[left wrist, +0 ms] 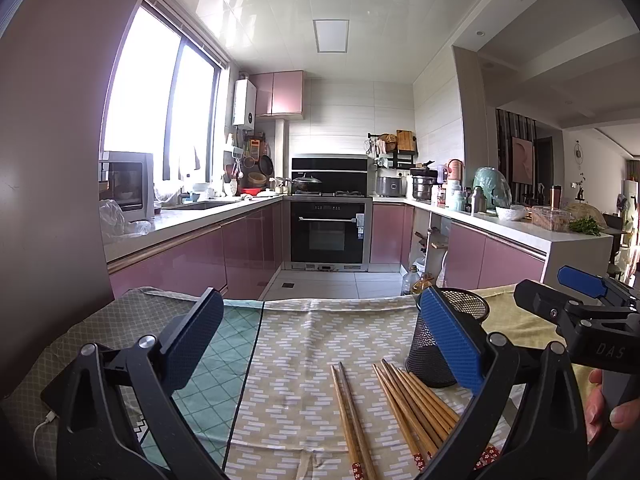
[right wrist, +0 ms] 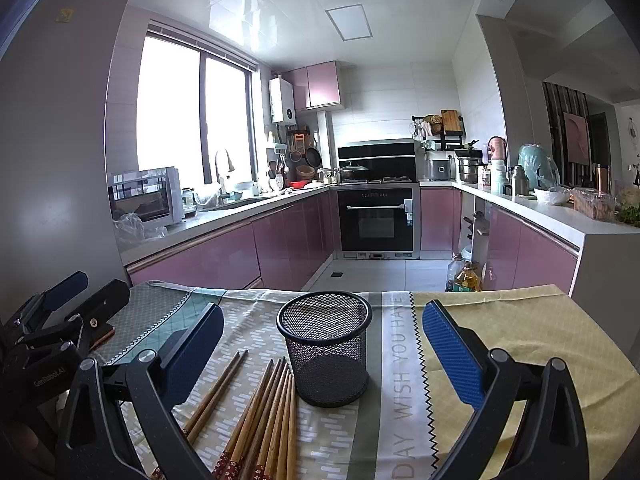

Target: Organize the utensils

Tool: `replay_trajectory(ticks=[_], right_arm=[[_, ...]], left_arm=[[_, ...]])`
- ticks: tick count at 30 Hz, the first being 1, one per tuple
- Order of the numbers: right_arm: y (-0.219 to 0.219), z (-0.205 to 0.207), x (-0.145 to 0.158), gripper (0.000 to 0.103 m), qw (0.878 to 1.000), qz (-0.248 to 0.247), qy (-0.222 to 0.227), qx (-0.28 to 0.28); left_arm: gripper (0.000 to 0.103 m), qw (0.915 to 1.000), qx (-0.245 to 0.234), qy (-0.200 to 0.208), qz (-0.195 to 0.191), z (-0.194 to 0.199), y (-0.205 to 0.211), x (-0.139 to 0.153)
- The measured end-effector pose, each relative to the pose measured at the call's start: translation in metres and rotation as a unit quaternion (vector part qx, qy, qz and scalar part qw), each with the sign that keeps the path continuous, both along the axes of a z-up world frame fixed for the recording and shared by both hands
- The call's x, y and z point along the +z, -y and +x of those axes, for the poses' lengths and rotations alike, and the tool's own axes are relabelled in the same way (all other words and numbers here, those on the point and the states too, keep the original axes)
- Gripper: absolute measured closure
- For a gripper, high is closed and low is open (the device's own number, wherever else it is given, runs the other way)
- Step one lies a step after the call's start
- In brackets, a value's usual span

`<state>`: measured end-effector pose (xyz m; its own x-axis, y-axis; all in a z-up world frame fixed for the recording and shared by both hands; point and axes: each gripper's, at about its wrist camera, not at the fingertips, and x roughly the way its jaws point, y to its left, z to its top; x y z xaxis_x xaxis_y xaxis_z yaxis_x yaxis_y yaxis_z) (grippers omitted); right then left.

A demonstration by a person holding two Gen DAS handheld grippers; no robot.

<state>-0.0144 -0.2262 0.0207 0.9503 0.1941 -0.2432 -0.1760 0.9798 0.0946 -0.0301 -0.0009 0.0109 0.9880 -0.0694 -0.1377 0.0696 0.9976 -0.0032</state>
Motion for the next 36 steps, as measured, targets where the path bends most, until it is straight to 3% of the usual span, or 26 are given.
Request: replay_trajectory(ticks=[36], right_arm=[[0.0005, 0.0004, 0.0000, 0.006, 1.000, 0.000, -0.002, 0.000]], left_arm=[[0.006, 0.9999, 0.000, -0.013, 0.003, -0.0004, 0.0021, -0.0042]])
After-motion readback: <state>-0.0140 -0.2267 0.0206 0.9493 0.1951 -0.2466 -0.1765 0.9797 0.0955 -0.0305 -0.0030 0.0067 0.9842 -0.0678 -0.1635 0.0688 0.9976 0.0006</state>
